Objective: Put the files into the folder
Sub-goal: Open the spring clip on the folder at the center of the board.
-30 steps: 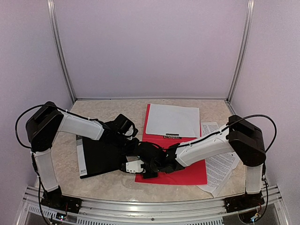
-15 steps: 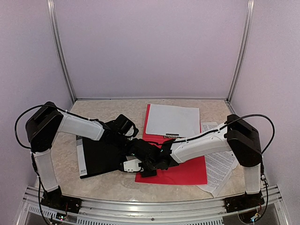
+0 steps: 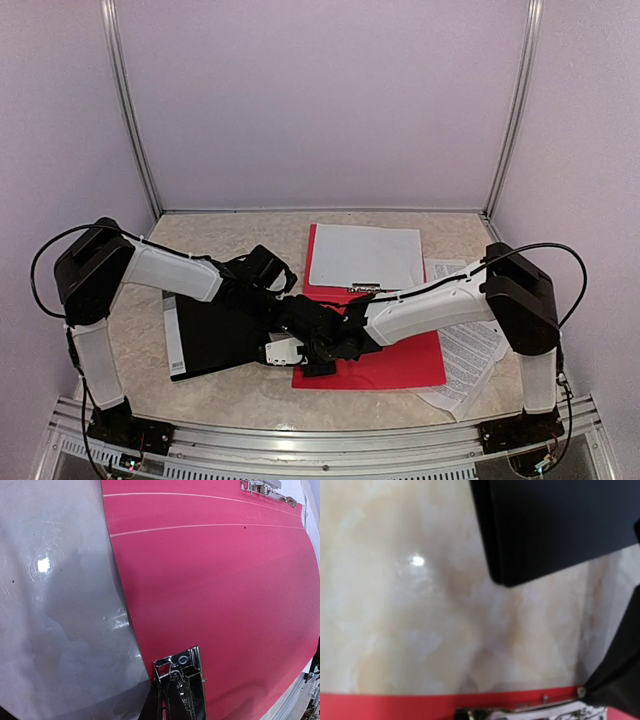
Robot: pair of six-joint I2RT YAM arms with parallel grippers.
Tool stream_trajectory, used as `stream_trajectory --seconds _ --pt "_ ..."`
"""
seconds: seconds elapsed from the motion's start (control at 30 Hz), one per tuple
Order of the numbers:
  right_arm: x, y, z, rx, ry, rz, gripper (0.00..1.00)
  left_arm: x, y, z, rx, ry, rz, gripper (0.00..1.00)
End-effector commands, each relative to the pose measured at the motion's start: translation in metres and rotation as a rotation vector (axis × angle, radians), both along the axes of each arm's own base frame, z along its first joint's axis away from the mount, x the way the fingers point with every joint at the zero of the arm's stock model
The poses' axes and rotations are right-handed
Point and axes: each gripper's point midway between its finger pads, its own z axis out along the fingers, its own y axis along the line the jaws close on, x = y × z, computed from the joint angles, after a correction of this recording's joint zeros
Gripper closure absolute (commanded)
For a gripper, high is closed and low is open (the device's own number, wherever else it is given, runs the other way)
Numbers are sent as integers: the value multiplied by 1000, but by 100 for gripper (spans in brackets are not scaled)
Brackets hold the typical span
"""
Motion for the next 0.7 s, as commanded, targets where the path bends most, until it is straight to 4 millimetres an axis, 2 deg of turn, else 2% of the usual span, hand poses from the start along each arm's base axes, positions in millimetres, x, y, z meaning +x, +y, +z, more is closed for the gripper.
stream_trajectory --seconds 0.0,0.47,0.67 --pt "-5 -110 -69 -410 108 -105 100 -38 45 -47 215 110 -42 100" --pt "13 -126 -59 -442 46 -160 100 -40 47 -50 227 74 -85 100" --pt "15 -129 -59 -451 38 -167 100 -40 49 -50 235 58 -103 100"
